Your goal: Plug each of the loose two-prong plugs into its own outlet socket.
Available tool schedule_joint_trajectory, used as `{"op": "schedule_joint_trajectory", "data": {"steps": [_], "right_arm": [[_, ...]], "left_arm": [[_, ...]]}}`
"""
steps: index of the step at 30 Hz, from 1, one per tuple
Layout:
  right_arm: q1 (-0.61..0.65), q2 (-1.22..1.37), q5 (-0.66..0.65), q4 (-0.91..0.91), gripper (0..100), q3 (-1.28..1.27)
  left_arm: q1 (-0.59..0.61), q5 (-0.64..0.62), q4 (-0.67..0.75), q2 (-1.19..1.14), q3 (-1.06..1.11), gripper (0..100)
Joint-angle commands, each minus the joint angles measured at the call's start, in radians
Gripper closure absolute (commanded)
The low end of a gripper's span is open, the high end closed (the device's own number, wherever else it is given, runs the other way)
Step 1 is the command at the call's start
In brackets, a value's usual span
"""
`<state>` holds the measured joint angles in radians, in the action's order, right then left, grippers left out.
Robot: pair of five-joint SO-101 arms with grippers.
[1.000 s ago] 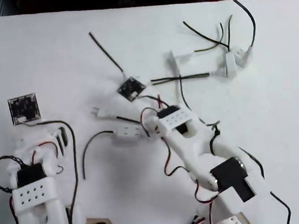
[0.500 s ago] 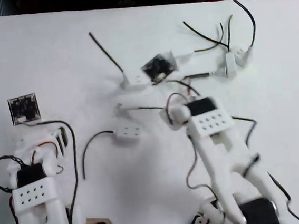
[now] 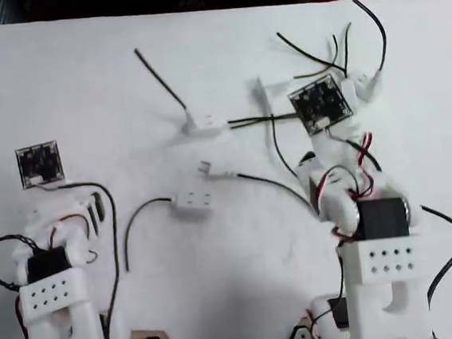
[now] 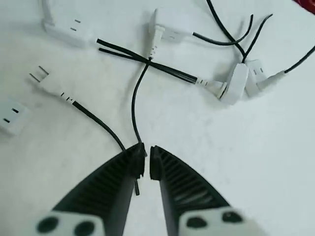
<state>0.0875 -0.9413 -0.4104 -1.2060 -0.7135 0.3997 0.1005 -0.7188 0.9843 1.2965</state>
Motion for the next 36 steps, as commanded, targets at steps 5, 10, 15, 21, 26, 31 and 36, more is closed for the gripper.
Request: {"op": "schedule_joint_trajectory", "data": {"steps": [5,10,15,21,26,31,36], "right_arm": [[0.196,-0.016,0.33,0.147,91.0,-0.14],[0.285,0.114,0.617,0.257,77.5,-0.175],[0.335,0.346,0.773,0.314,74.1,-0.094],[0.374,0.605,0.916,0.326,73.9,0.084],[0.372,0.783,1.008,0.326,73.8,0.219],[0.374,0.935,1.097,0.32,73.8,0.353],[0.38,1.036,1.178,0.32,73.8,0.44]], "left_arm": [[-0.018,0.0,0.02,0.024,-0.005,80],[-0.018,0.0,0.02,0.024,-0.005,80],[-0.018,0.0,0.02,0.024,-0.005,80],[-0.018,0.0,0.02,0.024,-0.005,80],[-0.019,0.0,0.02,0.024,-0.005,80],[-0.019,0.0,0.02,0.024,-0.003,80],[-0.019,0.0,0.02,0.024,-0.003,80]]}}
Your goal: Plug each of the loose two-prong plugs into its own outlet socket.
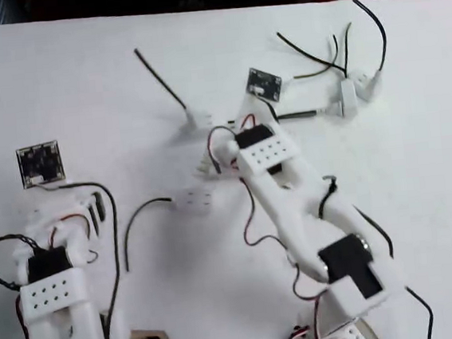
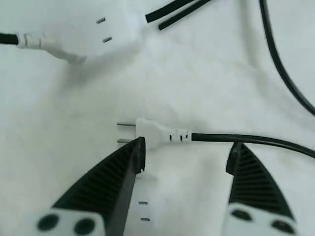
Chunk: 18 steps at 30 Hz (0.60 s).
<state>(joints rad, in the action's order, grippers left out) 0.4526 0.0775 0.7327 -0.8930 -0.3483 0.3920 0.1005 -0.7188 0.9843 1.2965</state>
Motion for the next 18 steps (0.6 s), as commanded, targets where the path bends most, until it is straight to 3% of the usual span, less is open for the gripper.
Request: {"op": "schedule_joint_trajectory", "data": {"steps": [1,9,18], "right_arm": [[0.018,0.033,0.043,0.007,73.8,0.087],[0.079,0.111,0.137,0.013,73.8,0.129],[0.051,0.209,0.164,0.013,73.7,0.186]], "left_arm": [[-0.012,0.0,0.02,0.024,-0.003,80],[-0.012,0.0,0.02,0.024,-0.003,80],[-0.012,0.0,0.02,0.024,-0.003,80]]}}
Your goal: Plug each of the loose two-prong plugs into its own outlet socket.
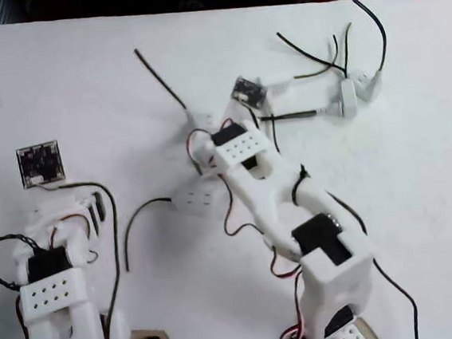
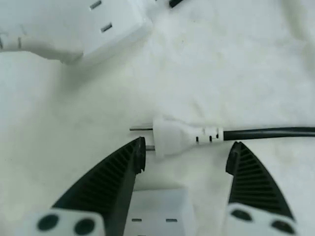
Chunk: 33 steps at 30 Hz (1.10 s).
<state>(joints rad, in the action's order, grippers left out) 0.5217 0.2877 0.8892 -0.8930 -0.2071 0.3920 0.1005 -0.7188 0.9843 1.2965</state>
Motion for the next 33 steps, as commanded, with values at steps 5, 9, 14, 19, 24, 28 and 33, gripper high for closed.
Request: {"op": "schedule_joint_trajectory", "data": {"steps": [5,9,14,19,24,28,33], "right_arm": [[-0.022,0.047,0.008,0.053,73.7,0.043],[-0.036,0.101,0.005,0.091,73.7,0.043],[-0.054,0.133,0.0,0.094,74.1,0.058],[-0.102,0.166,-0.002,0.09,74.4,0.086],[-0.113,0.171,-0.044,0.019,86.0,0.107],[-0.137,0.13,-0.146,-0.074,94.4,0.12],[-0.222,0.05,-0.374,-0.18,96.5,0.117]], "left_arm": [[-0.012,0.0,0.02,0.024,-0.003,80],[-0.012,0.0,0.02,0.024,-0.003,80],[-0.013,0.0,0.02,0.024,-0.003,80],[-0.013,0.0,0.02,0.024,-0.003,80],[-0.013,0.0,0.02,0.024,-0.003,80],[-0.013,0.0,0.02,0.024,-0.003,80],[-0.013,0.0,0.02,0.024,-0.003,80]]}}
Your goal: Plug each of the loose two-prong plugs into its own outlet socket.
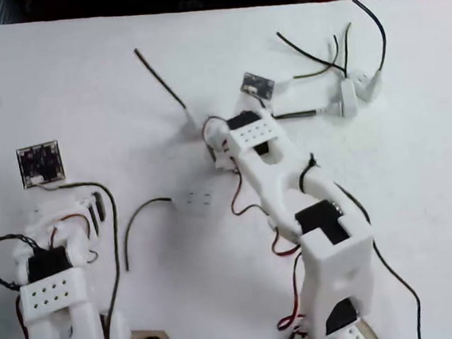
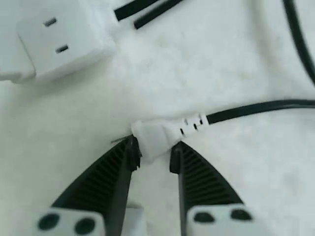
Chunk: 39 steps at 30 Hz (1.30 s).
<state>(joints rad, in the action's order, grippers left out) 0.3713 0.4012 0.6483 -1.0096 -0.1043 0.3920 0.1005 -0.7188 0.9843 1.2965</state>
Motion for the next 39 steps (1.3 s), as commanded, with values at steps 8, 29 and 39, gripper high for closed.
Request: {"op": "schedule_joint_trajectory", "data": {"steps": [8,29,39], "right_arm": [[-0.193,-0.134,-0.672,-0.254,96.4,0.012],[-0.302,-0.255,-0.66,-0.45,77.3,0.008],[-0.326,-0.044,-0.483,-0.358,79.8,0.017]], "left_arm": [[-0.013,0.0,0.02,0.024,-0.002,80],[-0.044,0.002,0.018,0.019,-0.002,80],[-0.039,0.002,0.017,0.022,-0.002,80]]}}
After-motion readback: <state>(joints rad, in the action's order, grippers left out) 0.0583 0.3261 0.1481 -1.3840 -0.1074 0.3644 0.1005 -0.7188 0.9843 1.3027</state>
